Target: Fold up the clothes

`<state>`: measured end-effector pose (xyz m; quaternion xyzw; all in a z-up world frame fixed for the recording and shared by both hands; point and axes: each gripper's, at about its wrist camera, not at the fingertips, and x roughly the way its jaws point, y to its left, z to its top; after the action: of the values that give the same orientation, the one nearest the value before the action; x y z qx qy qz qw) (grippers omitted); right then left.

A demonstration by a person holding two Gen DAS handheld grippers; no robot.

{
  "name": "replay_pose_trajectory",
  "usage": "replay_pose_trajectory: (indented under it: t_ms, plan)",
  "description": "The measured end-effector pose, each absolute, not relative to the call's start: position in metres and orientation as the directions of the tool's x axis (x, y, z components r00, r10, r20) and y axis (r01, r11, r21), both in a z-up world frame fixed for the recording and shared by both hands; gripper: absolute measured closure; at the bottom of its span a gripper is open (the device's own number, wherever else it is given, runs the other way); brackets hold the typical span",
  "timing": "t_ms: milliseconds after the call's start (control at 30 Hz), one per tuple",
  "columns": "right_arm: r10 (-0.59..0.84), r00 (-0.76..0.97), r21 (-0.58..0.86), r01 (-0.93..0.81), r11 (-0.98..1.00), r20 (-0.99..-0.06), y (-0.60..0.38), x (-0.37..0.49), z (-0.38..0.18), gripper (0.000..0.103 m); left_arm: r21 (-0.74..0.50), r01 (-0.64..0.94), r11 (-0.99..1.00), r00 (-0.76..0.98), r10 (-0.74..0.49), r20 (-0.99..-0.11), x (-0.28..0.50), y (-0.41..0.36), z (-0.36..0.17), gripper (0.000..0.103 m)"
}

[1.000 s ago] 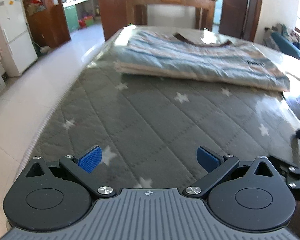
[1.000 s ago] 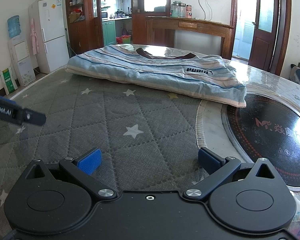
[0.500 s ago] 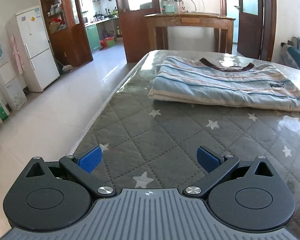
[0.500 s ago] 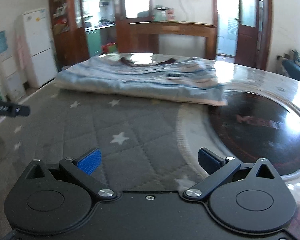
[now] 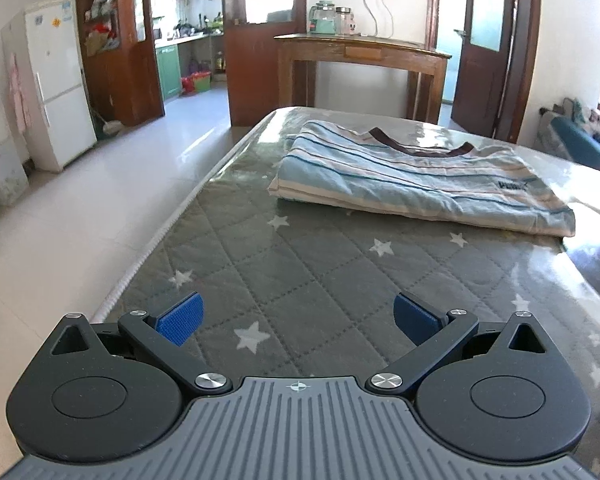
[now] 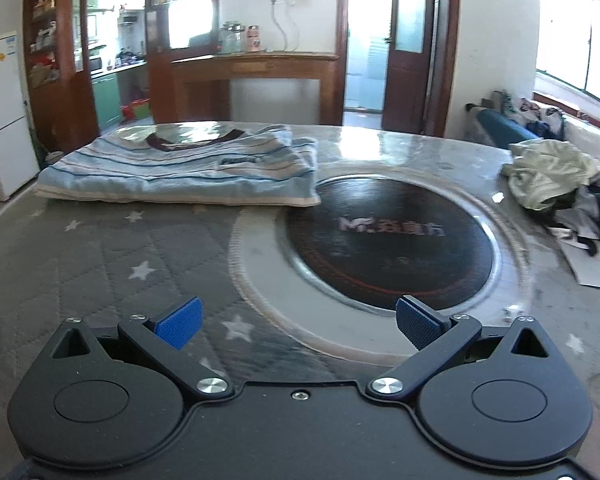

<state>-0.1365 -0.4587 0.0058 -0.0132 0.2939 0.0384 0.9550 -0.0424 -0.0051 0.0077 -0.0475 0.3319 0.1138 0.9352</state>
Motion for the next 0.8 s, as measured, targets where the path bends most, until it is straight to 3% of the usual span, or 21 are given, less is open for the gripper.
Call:
replay_pose_trajectory:
  t_ms: [200, 367, 800]
  plan:
    - [0.017, 0.824, -0.023, -0.037, 0.999, -0.566, -0.472, -0.141, 0.004, 0.0, -0.008, -0.279, 0.96, 0.756, 0.215, -0.618, -0.052, 0.004, 0.01, 0.001]
    - [-0.044, 0.825, -0.056, 0.015, 0.998, -0.563, -0.497, -0.139, 0.004, 0.0, 0.061, -0.322, 0.945, 0.788, 0.303, -0.536, -0.061, 0.005, 0.01, 0.001]
    - [-0.253, 0.805, -0.093, 0.242, 0.966, -0.536, -0.61, -0.119, 0.001, 0.0, 0.15, -0.428, 0.891, 0.747, 0.442, -0.497, -0.041, 0.038, -0.004, 0.001]
